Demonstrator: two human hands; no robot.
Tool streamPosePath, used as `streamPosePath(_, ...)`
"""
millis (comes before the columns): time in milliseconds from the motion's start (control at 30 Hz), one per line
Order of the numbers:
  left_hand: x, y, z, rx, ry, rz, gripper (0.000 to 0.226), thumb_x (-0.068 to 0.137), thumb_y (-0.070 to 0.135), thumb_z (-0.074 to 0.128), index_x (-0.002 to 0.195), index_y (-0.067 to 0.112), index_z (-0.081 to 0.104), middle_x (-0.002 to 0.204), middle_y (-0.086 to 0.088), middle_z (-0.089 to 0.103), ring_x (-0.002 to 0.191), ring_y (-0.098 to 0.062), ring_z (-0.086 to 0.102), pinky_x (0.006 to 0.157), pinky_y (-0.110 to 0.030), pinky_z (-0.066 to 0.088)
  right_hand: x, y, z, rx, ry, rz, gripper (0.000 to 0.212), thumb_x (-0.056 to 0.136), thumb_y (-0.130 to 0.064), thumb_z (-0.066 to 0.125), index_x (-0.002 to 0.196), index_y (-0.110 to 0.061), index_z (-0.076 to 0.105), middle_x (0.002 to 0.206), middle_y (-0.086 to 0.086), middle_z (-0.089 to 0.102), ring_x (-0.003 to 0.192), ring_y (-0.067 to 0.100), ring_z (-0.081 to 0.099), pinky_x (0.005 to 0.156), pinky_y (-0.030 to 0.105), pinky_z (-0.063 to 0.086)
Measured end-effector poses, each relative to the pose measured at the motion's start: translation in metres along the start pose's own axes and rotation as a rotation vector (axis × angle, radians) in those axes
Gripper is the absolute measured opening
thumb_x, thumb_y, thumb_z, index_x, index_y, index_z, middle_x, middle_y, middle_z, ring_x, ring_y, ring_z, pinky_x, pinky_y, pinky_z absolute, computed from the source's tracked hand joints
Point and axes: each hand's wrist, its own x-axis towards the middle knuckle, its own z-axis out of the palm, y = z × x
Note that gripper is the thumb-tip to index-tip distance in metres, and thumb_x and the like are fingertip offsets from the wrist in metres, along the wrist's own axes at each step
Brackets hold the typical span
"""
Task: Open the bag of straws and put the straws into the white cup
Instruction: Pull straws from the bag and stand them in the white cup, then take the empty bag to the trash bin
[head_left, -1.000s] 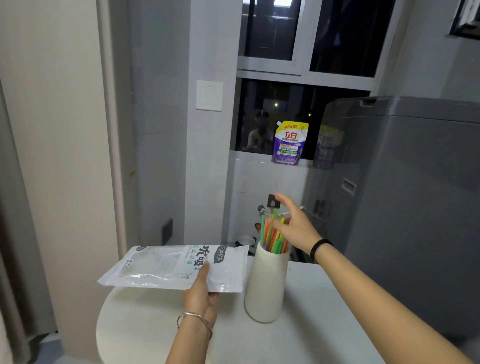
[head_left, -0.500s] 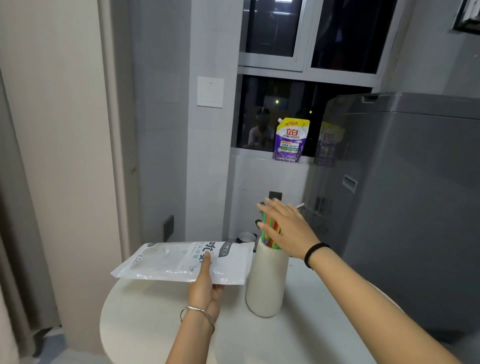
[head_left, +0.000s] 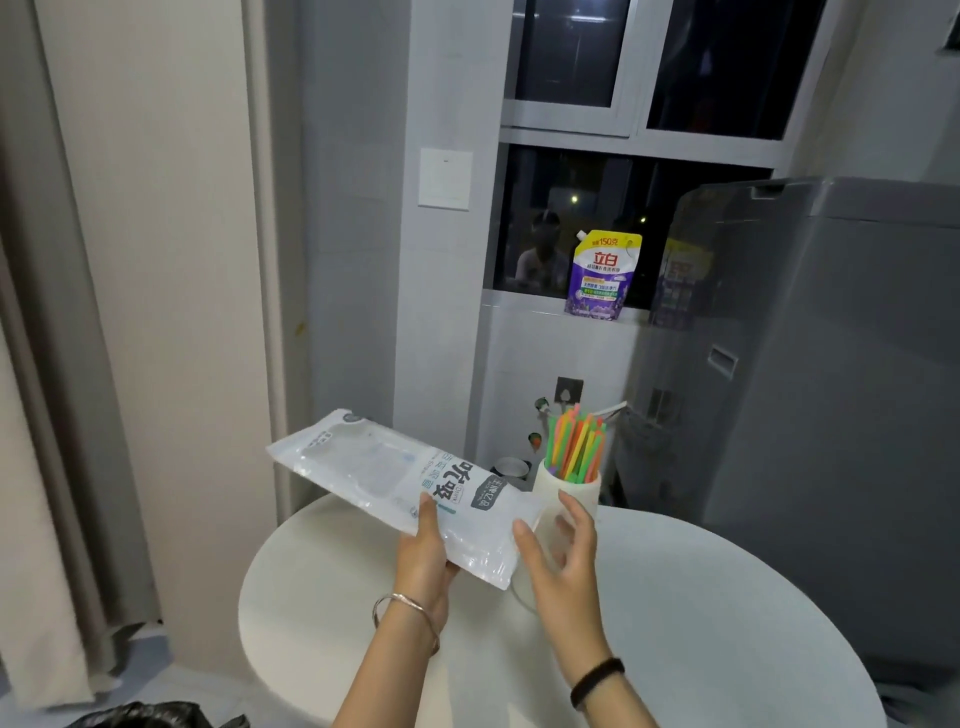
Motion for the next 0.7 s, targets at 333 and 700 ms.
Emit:
streamPosePath(333,-0.023,0.039,-0.047,0.3,-0.003,0.289,0.041,0.098,0.024,0.052,0.137,0.027,0.04,0.114,0.011,0.073,0.098,-0.012,0.071,0.066,-0.03,0.06,-0.018,0.002,0.01,0.252,-0.182,0.337,0.034,0.081,0.001,0.066,0.11,-0.016,0.057,0.089,0.002,0.071,0.072,0.014,0.069,0.053,0.023,0.055)
streamPosePath(700,-0.067,0.115,-0.216,1.109,0.021,0.54,0.057,0.079,0.029,0.075,0.129,0.044,0.052,0.117,0.021,0.065,0.103,0.004,0.062,0.089,-0.017,0.051,-0.053,-0.017,0.104,0.191,-0.539,0.291,0.019,0.086,-0.009,0.064,0.102,-0.017,0.062,0.089,0.008,0.073,0.07,0.012,0.07,0.057,0.022,0.055)
